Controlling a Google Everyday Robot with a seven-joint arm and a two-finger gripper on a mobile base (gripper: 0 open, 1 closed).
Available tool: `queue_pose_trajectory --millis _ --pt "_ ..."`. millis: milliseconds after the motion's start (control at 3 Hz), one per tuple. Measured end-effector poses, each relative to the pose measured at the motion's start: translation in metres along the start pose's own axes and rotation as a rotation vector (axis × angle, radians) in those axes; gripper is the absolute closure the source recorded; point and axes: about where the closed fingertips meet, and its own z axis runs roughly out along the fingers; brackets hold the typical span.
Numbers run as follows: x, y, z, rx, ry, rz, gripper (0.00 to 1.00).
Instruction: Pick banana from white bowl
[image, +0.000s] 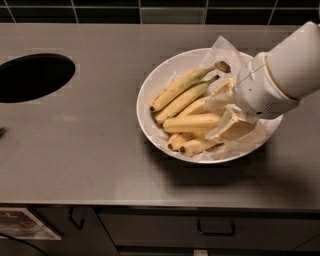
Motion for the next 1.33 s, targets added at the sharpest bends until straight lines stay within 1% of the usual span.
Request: queue_pose_trajectory --millis 333,667,1000,1333 --pt "0.0069 0.0000 0.0093 -0.017 0.027 0.012 0.38" --pt "0.0122 0.0002 0.0163 -0.029 0.046 0.021 0.45" --pt "0.0122 0.0002 0.0163 -0.029 0.046 0.021 0.64" --pt "0.0122 0.0002 0.0163 -0.029 0.046 0.021 0.87"
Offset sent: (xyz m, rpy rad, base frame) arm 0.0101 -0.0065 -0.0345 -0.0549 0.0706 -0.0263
